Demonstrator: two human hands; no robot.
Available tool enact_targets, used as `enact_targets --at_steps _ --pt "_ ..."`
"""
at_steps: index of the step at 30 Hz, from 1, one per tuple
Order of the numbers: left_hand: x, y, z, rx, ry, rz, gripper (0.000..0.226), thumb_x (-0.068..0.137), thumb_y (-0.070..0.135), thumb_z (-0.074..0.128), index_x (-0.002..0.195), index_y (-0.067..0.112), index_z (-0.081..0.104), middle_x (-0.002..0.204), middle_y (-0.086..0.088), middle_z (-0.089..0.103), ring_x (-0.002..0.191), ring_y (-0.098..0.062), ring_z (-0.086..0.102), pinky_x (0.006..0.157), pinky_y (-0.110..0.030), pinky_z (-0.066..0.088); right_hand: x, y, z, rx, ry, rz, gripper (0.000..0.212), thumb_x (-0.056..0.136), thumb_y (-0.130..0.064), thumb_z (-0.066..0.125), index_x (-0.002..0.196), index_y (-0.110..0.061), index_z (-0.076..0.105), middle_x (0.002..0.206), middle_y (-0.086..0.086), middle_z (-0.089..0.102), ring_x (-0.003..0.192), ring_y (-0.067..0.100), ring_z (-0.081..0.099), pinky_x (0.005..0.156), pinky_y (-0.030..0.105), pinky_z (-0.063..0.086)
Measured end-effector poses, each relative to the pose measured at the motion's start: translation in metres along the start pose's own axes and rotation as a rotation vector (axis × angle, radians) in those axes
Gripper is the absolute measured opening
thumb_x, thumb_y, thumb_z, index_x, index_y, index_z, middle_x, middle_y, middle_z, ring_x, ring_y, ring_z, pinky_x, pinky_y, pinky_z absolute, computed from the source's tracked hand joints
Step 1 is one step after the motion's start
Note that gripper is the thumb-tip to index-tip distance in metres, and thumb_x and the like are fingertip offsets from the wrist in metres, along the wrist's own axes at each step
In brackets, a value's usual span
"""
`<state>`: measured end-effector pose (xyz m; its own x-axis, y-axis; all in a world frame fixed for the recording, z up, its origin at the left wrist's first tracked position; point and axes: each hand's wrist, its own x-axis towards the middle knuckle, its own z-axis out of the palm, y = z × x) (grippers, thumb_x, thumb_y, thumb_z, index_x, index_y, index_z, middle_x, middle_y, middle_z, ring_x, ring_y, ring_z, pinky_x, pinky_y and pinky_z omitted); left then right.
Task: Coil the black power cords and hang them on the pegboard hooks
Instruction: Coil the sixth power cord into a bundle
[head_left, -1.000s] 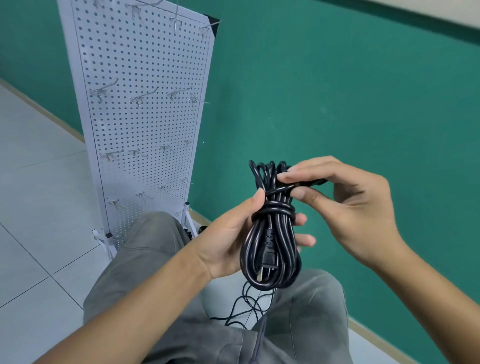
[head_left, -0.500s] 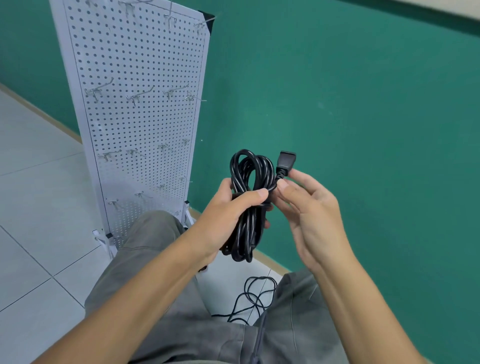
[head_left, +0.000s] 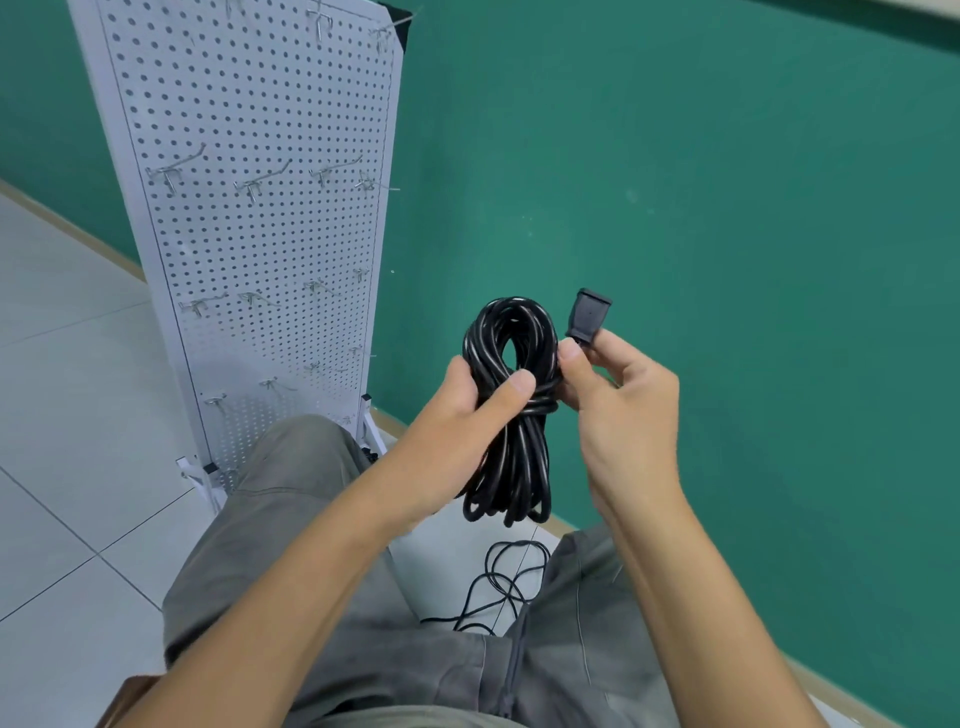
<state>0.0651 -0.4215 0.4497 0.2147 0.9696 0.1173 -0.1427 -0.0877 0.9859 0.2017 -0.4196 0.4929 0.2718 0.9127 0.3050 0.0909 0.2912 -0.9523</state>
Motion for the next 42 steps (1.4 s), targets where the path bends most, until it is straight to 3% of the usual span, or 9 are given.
enact_targets --at_steps 3,8,12,16,21,24,29,37,42 --pt "-0.003 -0.007 0.006 -0.002 0.044 0.029 0.043 0.099 0.053 0.056 0.126 0.020 0.053 0.126 0.002 0.065 0.116 -0.002 0.061 0.103 -0.029 0.047 -0.004 0.009 0.004 -0.148 0.059 -0.126 0.016 0.098 -0.005 0.063 0.103 -0.014 0.076 0.083 -0.007 0.075 0.074 0.005 0.063 0.078 0.024 0.056" --pt "-0.005 -0.015 0.007 -0.044 0.140 0.031 0.059 0.084 0.069 0.057 0.117 0.020 0.052 0.113 -0.002 0.064 0.098 -0.008 0.063 0.099 -0.044 0.053 -0.016 0.015 0.011 -0.059 0.210 -0.189 0.035 0.093 -0.008 0.072 0.124 -0.022 0.063 0.088 -0.001 0.073 0.084 0.014 0.072 0.083 0.025 0.056" --pt "-0.006 -0.016 0.007 0.028 0.117 0.053 0.044 0.098 0.059 0.054 0.120 0.022 0.048 0.112 0.010 0.061 0.103 0.006 0.060 0.096 -0.023 0.046 -0.024 0.018 0.011 -0.042 0.221 -0.317 0.046 0.094 -0.006 0.071 0.131 -0.029 0.058 0.098 -0.003 0.074 0.095 0.020 0.072 0.094 0.038 0.056" --pt "-0.008 -0.018 0.010 0.139 0.106 0.072 0.034 0.102 0.047 0.050 0.123 0.021 0.043 0.109 0.017 0.059 0.099 0.015 0.056 0.082 -0.004 0.041 -0.024 0.024 0.002 -0.346 0.188 -0.547 0.053 0.099 -0.007 0.065 0.148 -0.019 0.050 0.101 -0.007 0.064 0.091 0.011 0.063 0.092 0.023 0.049" --pt "-0.006 -0.022 0.009 0.130 0.099 0.072 0.036 0.101 0.051 0.047 0.122 0.022 0.041 0.113 0.015 0.059 0.105 0.012 0.056 0.091 -0.017 0.042 -0.025 0.022 -0.009 -0.429 0.088 -0.654 0.044 0.102 0.001 0.056 0.145 -0.008 0.052 0.092 0.006 0.059 0.087 0.000 0.054 0.084 0.013 0.040" --pt "-0.005 -0.025 0.007 0.108 0.100 0.082 0.033 0.104 0.049 0.050 0.121 0.023 0.041 0.118 0.009 0.061 0.116 -0.005 0.062 0.101 -0.030 0.047 -0.024 0.020 -0.012 -0.510 0.068 -0.699 0.042 0.100 -0.003 0.058 0.141 -0.007 0.058 0.089 0.004 0.061 0.082 0.005 0.053 0.078 0.012 0.040" --pt "-0.006 -0.023 0.009 0.069 0.103 0.105 0.037 0.099 0.047 0.050 0.124 0.021 0.041 0.121 0.011 0.058 0.112 0.012 0.054 0.097 -0.019 0.041 -0.029 0.014 -0.015 -0.514 0.075 -0.652 0.037 0.097 -0.007 0.066 0.132 -0.014 0.065 0.093 -0.007 0.065 0.081 0.006 0.060 0.078 0.012 0.045" --pt "-0.007 -0.029 0.015 -0.148 0.171 0.119 0.038 0.097 0.040 0.058 0.129 0.021 0.051 0.131 -0.004 0.065 0.127 -0.017 0.060 0.112 -0.048 0.045 -0.036 0.012 -0.017 -0.674 0.045 -0.763 0.031 0.094 -0.004 0.067 0.125 -0.006 0.069 0.095 -0.001 0.069 0.083 0.004 0.056 0.081 0.005 0.037" --pt "-0.006 -0.028 0.014 -0.241 0.191 0.128 0.037 0.098 0.029 0.057 0.134 0.020 0.057 0.129 -0.002 0.070 0.126 -0.020 0.063 0.112 -0.050 0.045 -0.037 0.016 -0.016 -0.725 -0.013 -0.771 0.035 0.094 -0.006 0.068 0.129 -0.010 0.069 0.091 0.001 0.066 0.078 0.009 0.056 0.073 0.009 0.042"
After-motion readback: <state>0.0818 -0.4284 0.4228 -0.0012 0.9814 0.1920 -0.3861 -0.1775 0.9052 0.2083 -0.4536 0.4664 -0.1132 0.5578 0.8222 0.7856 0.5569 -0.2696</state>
